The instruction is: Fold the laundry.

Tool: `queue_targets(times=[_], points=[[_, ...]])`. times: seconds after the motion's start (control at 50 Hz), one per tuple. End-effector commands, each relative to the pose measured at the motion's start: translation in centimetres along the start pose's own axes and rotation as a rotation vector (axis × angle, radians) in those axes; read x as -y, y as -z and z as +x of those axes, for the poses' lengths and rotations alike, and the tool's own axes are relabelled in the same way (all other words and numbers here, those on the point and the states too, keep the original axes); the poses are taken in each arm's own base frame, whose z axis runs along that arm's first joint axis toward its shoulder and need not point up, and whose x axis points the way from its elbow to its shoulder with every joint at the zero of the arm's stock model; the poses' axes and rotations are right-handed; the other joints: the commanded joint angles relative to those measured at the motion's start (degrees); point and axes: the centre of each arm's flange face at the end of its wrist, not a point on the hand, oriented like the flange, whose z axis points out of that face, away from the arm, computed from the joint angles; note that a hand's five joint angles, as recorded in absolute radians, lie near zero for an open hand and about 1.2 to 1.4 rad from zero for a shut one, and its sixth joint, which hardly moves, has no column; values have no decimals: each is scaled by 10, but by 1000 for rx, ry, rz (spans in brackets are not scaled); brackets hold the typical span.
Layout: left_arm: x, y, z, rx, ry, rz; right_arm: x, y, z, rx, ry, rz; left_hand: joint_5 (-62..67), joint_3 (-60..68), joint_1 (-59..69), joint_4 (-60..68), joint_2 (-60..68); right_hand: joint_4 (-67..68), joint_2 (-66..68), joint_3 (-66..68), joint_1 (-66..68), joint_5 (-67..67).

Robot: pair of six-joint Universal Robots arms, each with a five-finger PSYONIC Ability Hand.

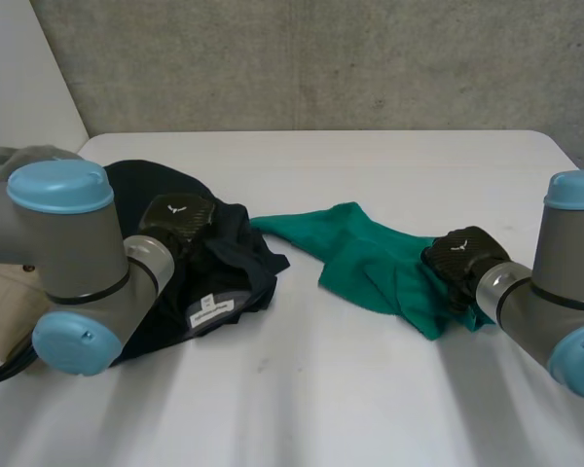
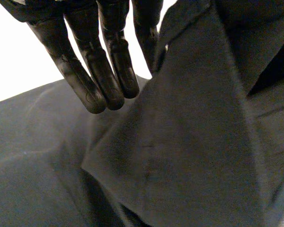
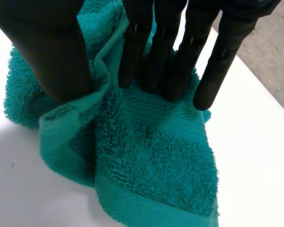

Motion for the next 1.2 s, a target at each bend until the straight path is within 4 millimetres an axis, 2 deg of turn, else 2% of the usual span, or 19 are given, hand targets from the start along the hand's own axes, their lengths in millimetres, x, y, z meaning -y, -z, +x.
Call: queue_targets(times=[0.02,0.06,0.16,0.22,0.24,0.26,0.34,0.38,0.42,0.48,0.58,0.64,0.7,0.72,0.82,0.88,1.06,1.1,1.2], points=[[-8,-25,-8,15,-136,5,2,2,-1,-19,2,17,186,180,182,182,184,60,60,60,52,68],[-3,-29,-9,14,-157,26,2,1,0,-19,5,20,311,305,306,306,308,60,60,60,52,68],[33,-34,-28,63,-175,111,0,-1,1,-26,5,25,312,305,307,307,309,65,65,65,57,73],[78,-28,-59,148,-170,208,0,-1,3,-29,4,27,312,305,307,307,309,69,68,69,61,76],[92,-25,-71,183,-166,239,1,0,3,-28,4,30,312,305,307,307,309,70,70,70,62,78],[121,-17,-103,272,-158,309,1,0,3,-25,4,34,312,305,307,307,309,70,70,70,62,78],[189,17,-178,489,-134,495,3,2,2,-11,7,47,312,305,307,307,309,70,70,70,62,78],[204,26,-202,558,-126,544,3,2,0,-2,8,51,312,305,307,307,309,70,70,70,62,78],[213,32,-231,648,-110,562,4,2,-2,5,13,52,312,305,307,307,309,70,70,70,62,78],[209,31,-252,723,-96,534,4,2,-5,12,21,55,312,305,307,307,309,70,70,70,62,78],[176,15,-279,838,-90,400,4,3,-9,22,39,54,312,305,307,307,309,70,70,70,62,78],[150,-1,-276,816,-117,307,3,2,-9,24,45,54,312,305,307,307,309,70,70,70,62,78],[131,-12,-264,756,-137,243,4,1,-8,26,44,57,45,39,41,41,43,70,70,70,62,78],[119,-20,-252,702,-154,208,4,0,-8,27,44,58,-132,-138,-137,-137,-135,70,70,70,62,78],[98,-34,-225,612,-238,163,4,-1,-9,33,44,61,-388,-394,-392,-392,-390,70,70,70,62,78],[95,-33,-216,611,-275,144,5,-1,-7,27,37,64,-388,-395,-393,-393,-391,67,67,67,59,75],[129,7,-161,499,-234,248,18,7,0,22,15,93,-388,-395,-393,-393,-391,99,99,99,91,106],[142,23,-137,421,-230,307,25,13,2,35,8,110,-388,-395,-393,-393,-391,287,287,287,279,294],[157,48,-84,222,-246,417,50,31,9,52,-2,167,-388,-395,-393,-393,-391,303,303,303,295,310]])
